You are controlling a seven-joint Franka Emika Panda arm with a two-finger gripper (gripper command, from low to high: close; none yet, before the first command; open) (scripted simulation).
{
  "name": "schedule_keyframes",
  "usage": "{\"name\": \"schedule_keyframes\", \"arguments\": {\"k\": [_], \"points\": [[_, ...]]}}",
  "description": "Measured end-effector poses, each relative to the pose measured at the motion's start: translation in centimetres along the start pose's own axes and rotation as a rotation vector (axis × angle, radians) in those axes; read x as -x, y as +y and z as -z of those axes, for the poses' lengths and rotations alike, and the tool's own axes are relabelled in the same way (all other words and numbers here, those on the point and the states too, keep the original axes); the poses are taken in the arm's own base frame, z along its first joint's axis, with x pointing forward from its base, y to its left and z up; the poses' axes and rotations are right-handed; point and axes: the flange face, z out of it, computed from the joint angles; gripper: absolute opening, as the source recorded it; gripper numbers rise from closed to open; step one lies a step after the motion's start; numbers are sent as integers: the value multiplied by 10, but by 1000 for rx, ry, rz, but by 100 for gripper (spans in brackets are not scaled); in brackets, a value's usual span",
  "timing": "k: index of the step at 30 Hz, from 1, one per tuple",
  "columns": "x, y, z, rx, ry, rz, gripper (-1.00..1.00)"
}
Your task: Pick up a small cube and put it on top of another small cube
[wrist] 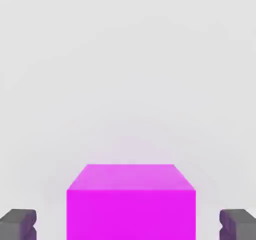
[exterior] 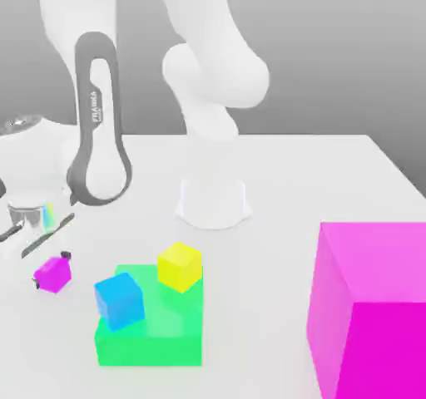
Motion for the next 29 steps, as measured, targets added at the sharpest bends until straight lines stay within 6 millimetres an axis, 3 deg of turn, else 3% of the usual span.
{"name": "schedule_keyframes", "arguments": {"k": [5, 11, 12, 14, 16, 20, 22, 25, 26, 29], "points": [[0, 0, 1, -1, -1, 0, -100], [0, -1, 55, -1, -2, 0, -100], [12, 0, 66, -2, -3, 13, -100], [55, 7, 90, -2, -5, 75, -100], [105, 24, 115, -3, -6, 147, -100], [178, 65, 168, -1, -5, 228, -100], [197, 79, 169, -2, 0, 253, -100], [202, 83, 139, -3, 2, 262, -100], [203, 85, 127, -2, 0, 262, 100], [203, 85, 127, -2, 0, 263, 100]]}}
